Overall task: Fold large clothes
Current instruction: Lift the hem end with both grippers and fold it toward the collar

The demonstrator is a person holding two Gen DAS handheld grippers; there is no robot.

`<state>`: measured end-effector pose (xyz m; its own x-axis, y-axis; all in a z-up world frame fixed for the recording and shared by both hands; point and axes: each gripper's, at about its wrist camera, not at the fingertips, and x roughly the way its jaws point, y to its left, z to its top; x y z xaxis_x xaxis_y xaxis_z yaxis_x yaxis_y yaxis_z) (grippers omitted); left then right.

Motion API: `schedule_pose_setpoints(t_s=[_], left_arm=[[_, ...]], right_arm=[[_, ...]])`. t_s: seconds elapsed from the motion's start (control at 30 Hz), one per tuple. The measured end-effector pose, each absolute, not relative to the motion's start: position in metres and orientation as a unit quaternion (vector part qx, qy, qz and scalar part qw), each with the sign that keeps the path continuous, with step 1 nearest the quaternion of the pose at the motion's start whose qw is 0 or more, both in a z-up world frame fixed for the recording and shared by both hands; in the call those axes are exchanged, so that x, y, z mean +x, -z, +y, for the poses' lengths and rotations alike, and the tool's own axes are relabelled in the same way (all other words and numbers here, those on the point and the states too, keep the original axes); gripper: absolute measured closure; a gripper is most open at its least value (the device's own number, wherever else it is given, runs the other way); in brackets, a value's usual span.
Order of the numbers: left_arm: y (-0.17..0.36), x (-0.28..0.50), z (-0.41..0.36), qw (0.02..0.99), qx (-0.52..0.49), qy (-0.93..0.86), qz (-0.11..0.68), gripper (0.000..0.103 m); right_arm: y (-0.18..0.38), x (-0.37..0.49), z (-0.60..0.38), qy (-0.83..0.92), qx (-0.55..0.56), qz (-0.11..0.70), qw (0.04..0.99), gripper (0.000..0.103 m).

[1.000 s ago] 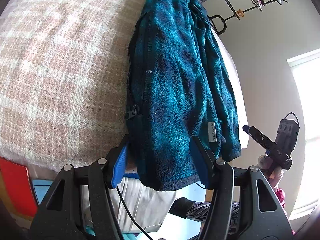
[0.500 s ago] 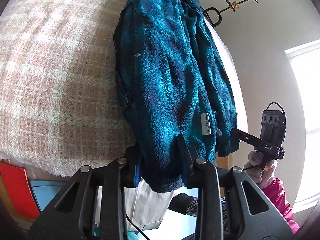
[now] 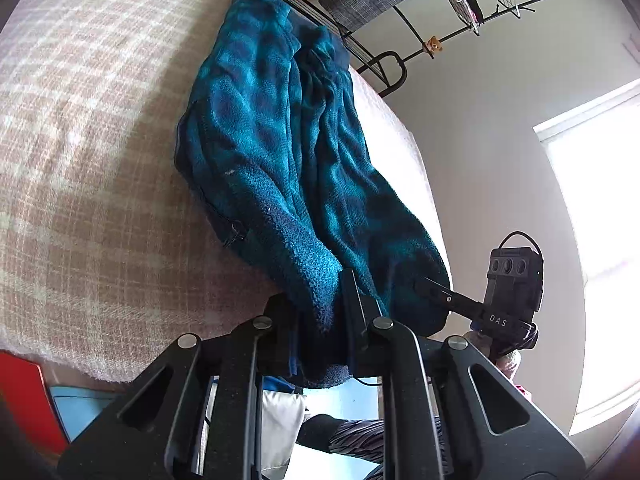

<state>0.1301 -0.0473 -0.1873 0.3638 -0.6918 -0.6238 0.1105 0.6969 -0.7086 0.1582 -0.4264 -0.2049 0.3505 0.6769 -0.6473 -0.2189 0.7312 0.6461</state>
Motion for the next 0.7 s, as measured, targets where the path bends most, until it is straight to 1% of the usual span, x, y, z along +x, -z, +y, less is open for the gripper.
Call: schedule_pose_setpoints(t_s=[0.23, 0.37, 0.53, 0.7], left_arm=[[0.154, 0.158, -0.047, 0.787, -0.307, 0.238, 0.479, 0.089], [0.146, 0.18, -0.043, 0.787, -0.324, 0.229, 0.473, 0.089], [0.156, 0.216, -0.041, 0.784, -0.339, 0.21, 0.475, 0.089], [0.182, 0.265, -0.04, 0.769, -0.359, 0.193, 0.491, 0.089]], right_arm=[[0.179, 0.168, -0.447, -0.258, 0.292, 0.456, 0.801, 0.091], [0.165, 0.185, -0.446, -0.239, 0.308, 0.436, 0.811, 0.091], [0.161, 0.225, -0.435, -0.212, 0.316, 0.439, 0.814, 0.091], [0.178, 0.272, -0.439, -0.188, 0.336, 0.45, 0.806, 0.091]])
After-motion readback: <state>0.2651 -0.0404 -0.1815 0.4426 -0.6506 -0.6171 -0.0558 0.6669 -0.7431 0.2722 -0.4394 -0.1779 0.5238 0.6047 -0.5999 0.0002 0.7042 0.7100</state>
